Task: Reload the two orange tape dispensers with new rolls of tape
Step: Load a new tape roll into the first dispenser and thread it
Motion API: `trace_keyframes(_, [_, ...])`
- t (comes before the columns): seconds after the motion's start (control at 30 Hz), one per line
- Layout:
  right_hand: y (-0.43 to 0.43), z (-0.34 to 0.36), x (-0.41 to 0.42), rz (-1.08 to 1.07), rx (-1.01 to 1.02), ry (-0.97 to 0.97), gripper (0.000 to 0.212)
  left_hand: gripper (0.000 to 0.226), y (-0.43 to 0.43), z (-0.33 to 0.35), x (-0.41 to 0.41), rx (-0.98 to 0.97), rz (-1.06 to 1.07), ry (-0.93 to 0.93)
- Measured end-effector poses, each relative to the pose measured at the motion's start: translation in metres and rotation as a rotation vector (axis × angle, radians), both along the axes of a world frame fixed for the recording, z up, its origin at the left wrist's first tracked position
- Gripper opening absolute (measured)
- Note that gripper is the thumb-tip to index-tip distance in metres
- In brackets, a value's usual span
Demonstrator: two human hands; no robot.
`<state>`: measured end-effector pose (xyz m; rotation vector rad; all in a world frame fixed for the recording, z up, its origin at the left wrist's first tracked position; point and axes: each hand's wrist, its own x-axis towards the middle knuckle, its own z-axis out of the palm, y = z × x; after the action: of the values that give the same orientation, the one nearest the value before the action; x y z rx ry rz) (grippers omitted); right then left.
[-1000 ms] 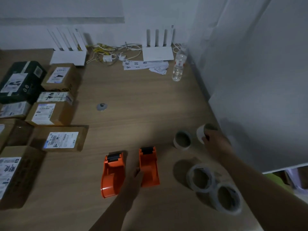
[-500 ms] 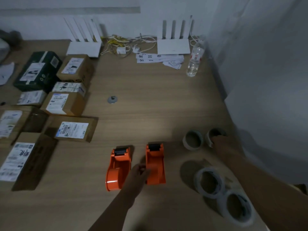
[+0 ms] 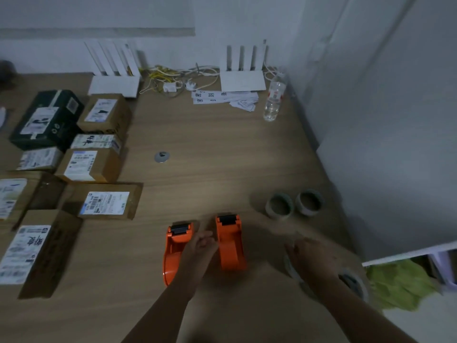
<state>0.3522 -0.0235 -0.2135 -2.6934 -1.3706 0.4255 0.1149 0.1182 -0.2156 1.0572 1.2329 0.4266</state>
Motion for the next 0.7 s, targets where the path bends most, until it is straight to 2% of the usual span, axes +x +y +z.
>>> trace_keyframes(0.13, [-0.008, -0.008, -0.02, -0.211, -0.07, 0.087, 0.042, 0.017, 0.016, 0.012, -0.016, 0.052, 0.005, -0.055])
trace_keyframes(0.23, [-0.006, -0.007, -0.022, -0.358, 0.011, 0.211, 0.031, 0.017, 0.031, 0.019, -0.037, 0.115, 0.05, -0.066])
trace_keyframes(0.37, [0.001, -0.013, -0.025, -0.505, 0.107, 0.281, 0.029, 0.014, 0.048, 0.022, -0.068, 0.143, 0.153, -0.062])
trace_keyframes(0.47, [0.001, -0.018, -0.029, -0.548, 0.125, 0.288, 0.029, 0.012, 0.051, 0.014, -0.093, 0.15, 0.201, -0.037])
trace_keyframes(0.6, [-0.005, -0.015, -0.035, -0.556, 0.192, 0.242, 0.031, 0.013, 0.049, -0.002, -0.118, 0.193, 0.231, 0.118])
trace_keyframes(0.67, [-0.006, -0.008, -0.041, -0.531, 0.25, 0.21, 0.029, 0.007, 0.048, -0.009, -0.124, 0.16, 0.211, 0.204])
trace_keyframes(0.7, [-0.005, -0.002, -0.045, -0.513, 0.278, 0.208, 0.026, 0.013, 0.047, -0.012, -0.125, 0.131, 0.172, 0.235])
